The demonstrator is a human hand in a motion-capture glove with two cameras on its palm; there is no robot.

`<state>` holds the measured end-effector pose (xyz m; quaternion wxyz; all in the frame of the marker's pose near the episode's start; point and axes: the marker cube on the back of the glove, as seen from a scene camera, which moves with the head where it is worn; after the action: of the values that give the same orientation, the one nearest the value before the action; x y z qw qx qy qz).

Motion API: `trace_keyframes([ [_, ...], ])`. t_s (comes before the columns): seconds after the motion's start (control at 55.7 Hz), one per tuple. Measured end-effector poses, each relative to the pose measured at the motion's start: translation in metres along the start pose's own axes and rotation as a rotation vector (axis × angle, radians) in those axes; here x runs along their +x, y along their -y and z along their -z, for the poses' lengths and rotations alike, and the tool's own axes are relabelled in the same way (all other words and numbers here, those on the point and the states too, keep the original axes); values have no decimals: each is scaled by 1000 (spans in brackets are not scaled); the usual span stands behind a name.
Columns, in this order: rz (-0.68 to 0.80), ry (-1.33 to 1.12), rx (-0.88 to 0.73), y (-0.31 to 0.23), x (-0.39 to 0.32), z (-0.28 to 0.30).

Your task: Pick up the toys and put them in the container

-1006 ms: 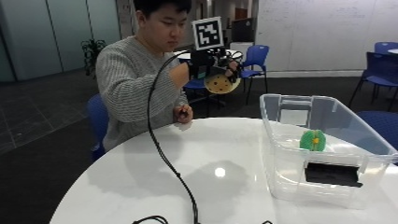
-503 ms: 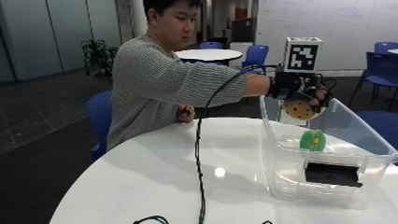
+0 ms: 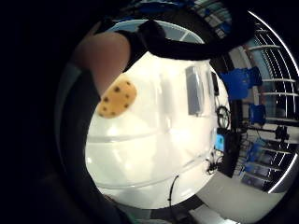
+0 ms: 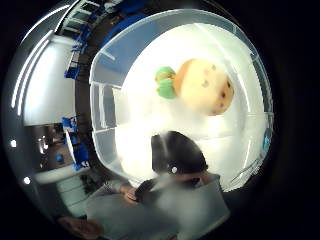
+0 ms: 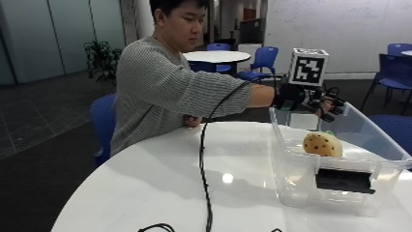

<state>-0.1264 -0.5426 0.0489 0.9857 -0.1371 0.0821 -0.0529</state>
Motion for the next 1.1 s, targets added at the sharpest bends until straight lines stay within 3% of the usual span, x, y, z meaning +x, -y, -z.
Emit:
trace_keyframes([
  [0.144, 45, 20, 15, -22, -2, 2],
  [0.233, -14, -40, 33, -42, 8, 7],
  [0.287, 20, 71, 44, -62, 4, 16],
  [0.359, 64, 142, 63, -102, 17, 27],
  [0.431, 114, 23, 95, -155, 53, 28],
  [0.503, 178, 131, 130, -218, 54, 21],
  [0.629, 59, 50, 160, -297, 61, -8],
  [0.808, 0, 22, 177, -337, 66, -19],
  [0.97, 51, 48, 178, -366, 47, -31],
  [1.095, 125, -8, 199, -419, 10, -54],
])
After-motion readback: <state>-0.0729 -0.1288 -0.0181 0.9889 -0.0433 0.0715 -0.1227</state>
